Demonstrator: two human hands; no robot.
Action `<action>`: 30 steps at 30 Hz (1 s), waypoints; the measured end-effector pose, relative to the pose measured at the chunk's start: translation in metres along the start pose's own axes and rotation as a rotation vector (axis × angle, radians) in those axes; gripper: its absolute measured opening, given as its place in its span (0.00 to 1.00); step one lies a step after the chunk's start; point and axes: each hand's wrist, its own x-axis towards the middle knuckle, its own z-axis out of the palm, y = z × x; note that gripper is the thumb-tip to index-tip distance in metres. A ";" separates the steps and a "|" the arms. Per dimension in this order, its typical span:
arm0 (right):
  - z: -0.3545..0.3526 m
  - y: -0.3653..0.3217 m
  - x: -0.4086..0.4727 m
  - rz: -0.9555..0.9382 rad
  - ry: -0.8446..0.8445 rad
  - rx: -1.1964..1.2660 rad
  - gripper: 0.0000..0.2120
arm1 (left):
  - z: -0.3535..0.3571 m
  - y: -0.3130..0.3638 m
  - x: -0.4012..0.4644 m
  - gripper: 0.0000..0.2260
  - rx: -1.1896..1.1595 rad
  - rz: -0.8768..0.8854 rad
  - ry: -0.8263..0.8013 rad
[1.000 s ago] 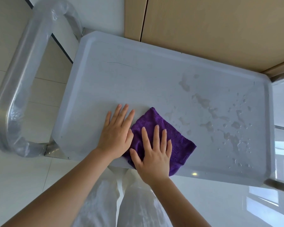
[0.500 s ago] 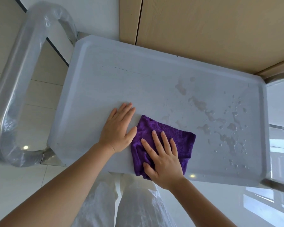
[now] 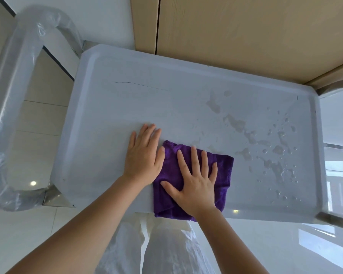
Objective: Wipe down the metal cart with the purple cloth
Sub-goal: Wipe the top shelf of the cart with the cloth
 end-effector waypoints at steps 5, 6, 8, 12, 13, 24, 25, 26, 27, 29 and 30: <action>-0.001 0.007 0.014 -0.040 -0.003 -0.038 0.38 | 0.001 0.006 0.018 0.23 0.020 0.031 -0.010; -0.002 0.009 0.016 -0.051 -0.004 -0.032 0.38 | 0.001 0.008 0.024 0.23 0.006 0.030 -0.015; -0.003 0.013 0.022 -0.073 -0.001 -0.017 0.38 | 0.002 0.010 0.034 0.24 -0.013 0.031 -0.029; -0.006 0.019 0.035 -0.084 0.007 0.011 0.39 | 0.004 0.012 0.049 0.25 -0.020 0.045 -0.043; -0.007 0.020 0.039 -0.082 0.009 0.014 0.39 | 0.004 0.013 0.052 0.25 -0.024 0.051 -0.043; -0.020 0.025 0.087 -0.018 0.013 0.058 0.38 | 0.014 0.024 0.065 0.26 -0.160 -0.053 0.068; -0.022 0.026 0.092 -0.017 0.006 0.061 0.38 | 0.014 0.024 0.065 0.26 -0.132 -0.055 0.059; -0.025 0.027 0.097 -0.016 -0.013 0.059 0.38 | 0.015 0.024 0.065 0.26 -0.101 -0.054 0.052; -0.027 0.027 0.103 -0.011 -0.033 0.055 0.38 | 0.015 0.025 0.065 0.25 -0.072 -0.053 0.049; -0.032 0.028 0.114 0.004 -0.038 0.054 0.38 | 0.016 0.026 0.065 0.25 -0.029 -0.050 0.045; -0.035 0.029 0.119 0.012 -0.039 0.055 0.38 | 0.016 0.026 0.064 0.25 -0.010 -0.049 0.041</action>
